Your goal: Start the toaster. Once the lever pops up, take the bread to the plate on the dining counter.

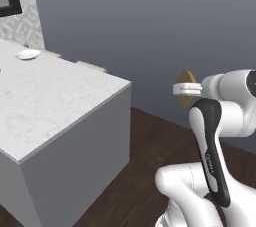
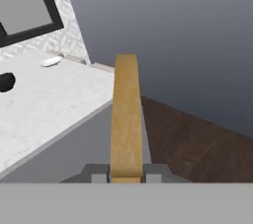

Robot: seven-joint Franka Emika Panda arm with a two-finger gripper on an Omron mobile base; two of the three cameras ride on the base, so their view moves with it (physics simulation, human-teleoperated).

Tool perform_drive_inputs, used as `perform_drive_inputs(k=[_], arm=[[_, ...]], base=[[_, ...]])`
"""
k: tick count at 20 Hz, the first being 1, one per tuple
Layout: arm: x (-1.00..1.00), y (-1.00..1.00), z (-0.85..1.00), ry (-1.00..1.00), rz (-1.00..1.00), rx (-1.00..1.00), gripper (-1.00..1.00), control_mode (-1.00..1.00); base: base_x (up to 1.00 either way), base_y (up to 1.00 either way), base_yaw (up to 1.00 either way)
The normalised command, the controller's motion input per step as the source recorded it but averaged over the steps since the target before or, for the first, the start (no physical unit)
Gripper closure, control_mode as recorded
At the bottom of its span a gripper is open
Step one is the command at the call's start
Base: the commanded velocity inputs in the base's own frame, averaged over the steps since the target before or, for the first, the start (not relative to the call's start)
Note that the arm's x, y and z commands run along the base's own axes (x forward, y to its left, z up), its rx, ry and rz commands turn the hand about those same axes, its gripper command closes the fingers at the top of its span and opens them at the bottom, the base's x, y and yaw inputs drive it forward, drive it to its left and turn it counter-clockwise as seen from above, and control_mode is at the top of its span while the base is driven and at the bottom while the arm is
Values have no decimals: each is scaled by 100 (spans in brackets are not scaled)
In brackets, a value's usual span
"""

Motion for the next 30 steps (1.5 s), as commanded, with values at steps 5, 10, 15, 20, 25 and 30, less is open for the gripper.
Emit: perform_drive_inputs(k=[5, 10, 15, 20, 25, 30], arm=[[0, 0, 0, 0, 0, 0, 100, 100], [0, 0, 0, 0, 0, 0, 100, 100], [0, 0, 0, 0, 0, 0, 100, 100], [0, 0, 0, 0, 0, 0, 100, 100], [0, 0, 0, 0, 0, 0, 100, 100], [0, 0, 0, 0, 0, 0, 100, 100]], base=[[100, -65, 16], [100, -59, 22], [98, -27, 36], [94, -19, 42], [15, -46, 35], [25, -29, 28]])
